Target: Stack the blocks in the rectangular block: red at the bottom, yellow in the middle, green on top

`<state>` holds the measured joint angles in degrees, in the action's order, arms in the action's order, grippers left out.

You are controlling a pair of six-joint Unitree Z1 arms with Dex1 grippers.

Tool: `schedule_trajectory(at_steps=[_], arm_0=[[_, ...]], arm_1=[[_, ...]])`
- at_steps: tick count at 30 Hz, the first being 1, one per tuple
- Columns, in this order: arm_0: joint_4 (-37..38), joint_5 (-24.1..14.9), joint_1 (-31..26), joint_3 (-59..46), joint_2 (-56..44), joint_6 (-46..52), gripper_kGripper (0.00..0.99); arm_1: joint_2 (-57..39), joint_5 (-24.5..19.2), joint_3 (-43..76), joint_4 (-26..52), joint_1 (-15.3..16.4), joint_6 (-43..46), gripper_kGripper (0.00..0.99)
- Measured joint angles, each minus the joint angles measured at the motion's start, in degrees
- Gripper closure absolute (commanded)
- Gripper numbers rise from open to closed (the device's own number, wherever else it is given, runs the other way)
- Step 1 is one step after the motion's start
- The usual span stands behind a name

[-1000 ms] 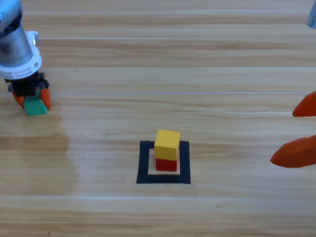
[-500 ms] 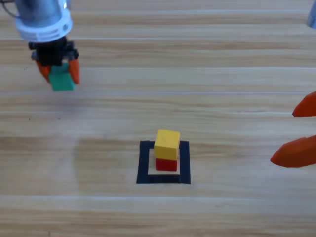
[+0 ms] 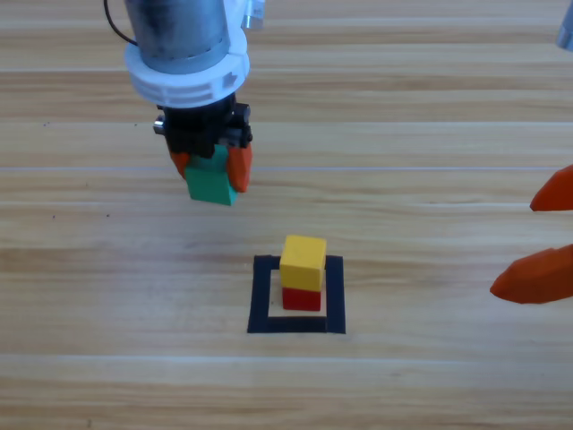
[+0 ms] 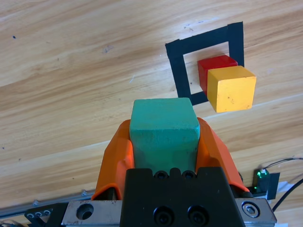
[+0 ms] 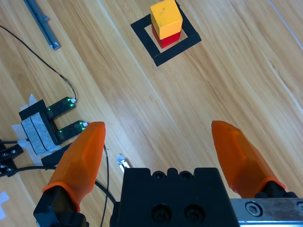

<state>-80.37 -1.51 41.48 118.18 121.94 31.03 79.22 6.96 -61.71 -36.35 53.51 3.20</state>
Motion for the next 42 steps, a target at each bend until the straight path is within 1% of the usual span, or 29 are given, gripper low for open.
schedule_trajectory(at_steps=[9, 13, 18, 23, 32, 42], arm_0=[[-0.06, 0.79, 0.72, 1.0, 0.35, 2.76, 0.99], [-0.11, 0.8, 1.87, 2.04, 1.31, 6.58, 0.99], [-0.11, 0.8, 4.64, 2.29, 3.11, 12.51, 0.99], [-0.14, 0.8, 6.64, 4.38, 5.07, 15.84, 0.99], [-0.16, 0.79, 9.2, 6.62, 5.97, 17.29, 0.99], [-0.17, 0.31, 9.31, 6.79, 7.73, 17.17, 0.99]], arm_1=[[0.0, 0.0, 0.0, 0.0, 0.0, 0.0, 0.0], [0.07, 0.0, 0.0, 0.0, 0.0, 0.0, 0.0], [0.16, 0.0, 0.0, 0.0, 0.0, 0.0, 0.0], [0.17, 0.0, 0.0, 0.0, 0.0, 0.0, 0.0], [0.18, 0.0, -0.01, 0.0, 0.0, 0.0, 0.0], [0.18, 0.0, -0.01, 0.0, 0.0, 0.0, 0.0]])
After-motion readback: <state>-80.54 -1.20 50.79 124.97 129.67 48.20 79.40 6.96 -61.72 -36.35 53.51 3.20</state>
